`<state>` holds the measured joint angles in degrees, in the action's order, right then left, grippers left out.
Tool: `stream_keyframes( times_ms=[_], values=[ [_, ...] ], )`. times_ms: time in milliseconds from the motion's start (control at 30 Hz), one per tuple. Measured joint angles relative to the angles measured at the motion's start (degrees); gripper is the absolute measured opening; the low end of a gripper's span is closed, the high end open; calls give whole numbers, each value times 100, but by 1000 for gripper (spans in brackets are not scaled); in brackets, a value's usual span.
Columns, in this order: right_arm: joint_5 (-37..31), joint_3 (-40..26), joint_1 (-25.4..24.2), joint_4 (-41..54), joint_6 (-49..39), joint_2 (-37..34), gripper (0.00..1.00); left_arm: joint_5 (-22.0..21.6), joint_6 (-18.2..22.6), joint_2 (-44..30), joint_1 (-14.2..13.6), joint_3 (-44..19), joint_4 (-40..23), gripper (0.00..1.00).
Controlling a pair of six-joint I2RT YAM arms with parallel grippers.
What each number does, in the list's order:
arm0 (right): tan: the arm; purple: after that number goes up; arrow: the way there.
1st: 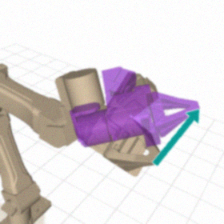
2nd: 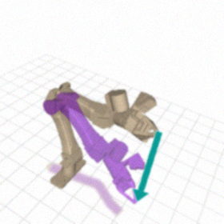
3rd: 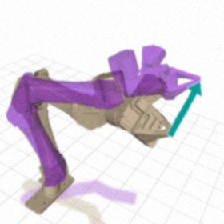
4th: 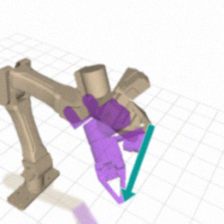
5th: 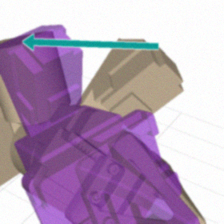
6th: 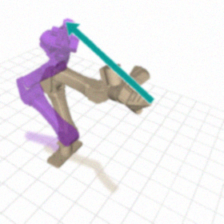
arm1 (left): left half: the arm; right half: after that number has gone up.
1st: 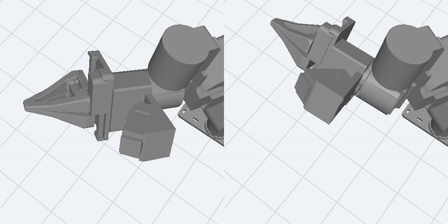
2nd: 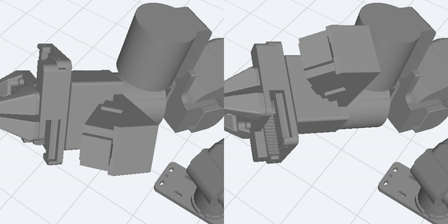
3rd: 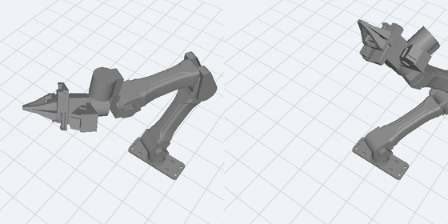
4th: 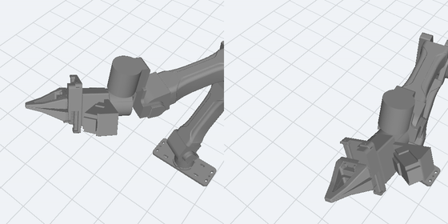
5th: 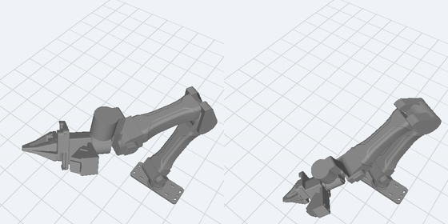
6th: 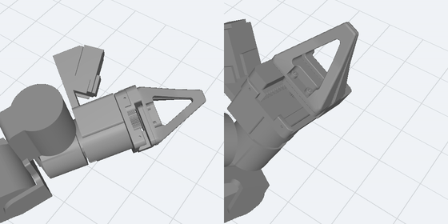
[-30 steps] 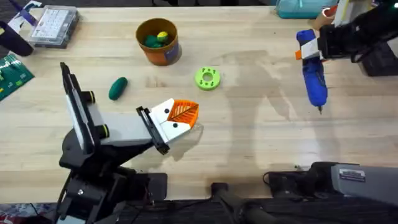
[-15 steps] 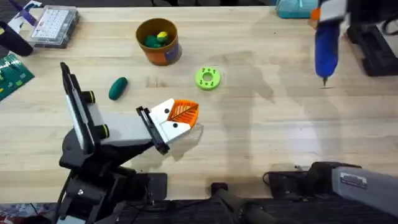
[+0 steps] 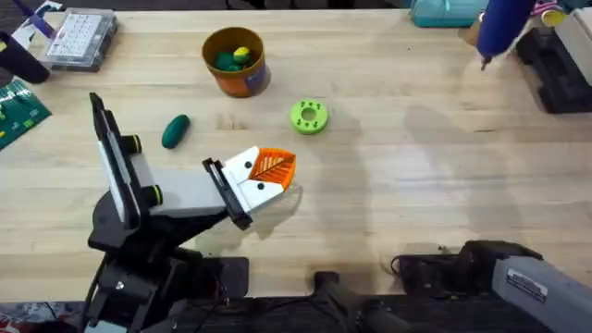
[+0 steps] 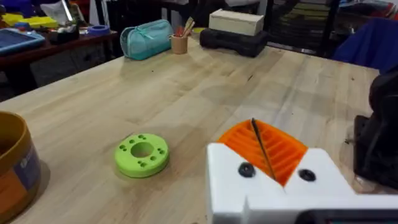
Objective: Pick up the gripper from the table and insert it into the empty holder that is missing its gripper. Then pick up a screw, insert it into the mounting hole, and use the screwdriver to tighten it. Finally, clean up the table by picking up the vegetable and placing it into the bucket.
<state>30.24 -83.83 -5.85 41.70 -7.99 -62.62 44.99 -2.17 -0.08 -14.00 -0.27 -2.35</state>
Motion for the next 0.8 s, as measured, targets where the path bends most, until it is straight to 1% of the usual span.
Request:
stream_keyframes(
  times_ms=[133,300,400,467,600,700,800],
  values=[
    [440,0,5,-11,146,263,75,0,0,0,0,0,0,15],
    [612,42,120,-94,257,616,76,0,0,0,0,0,0,15],
    [701,278,258,-449,370,954,76,0,0,0,0,0,0,15],
    [813,624,365,-953,493,1219,76,0,0,0,0,0,0,15],
    [1186,1479,587,-2385,959,1550,76,0,0,0,0,0,0,15],
    [1415,2020,779,-3299,1368,1540,74,2,0,0,0,0,0,15],
    [1531,2499,1080,-4080,1766,1406,76,0,0,0,0,0,1,15]
  ],
)
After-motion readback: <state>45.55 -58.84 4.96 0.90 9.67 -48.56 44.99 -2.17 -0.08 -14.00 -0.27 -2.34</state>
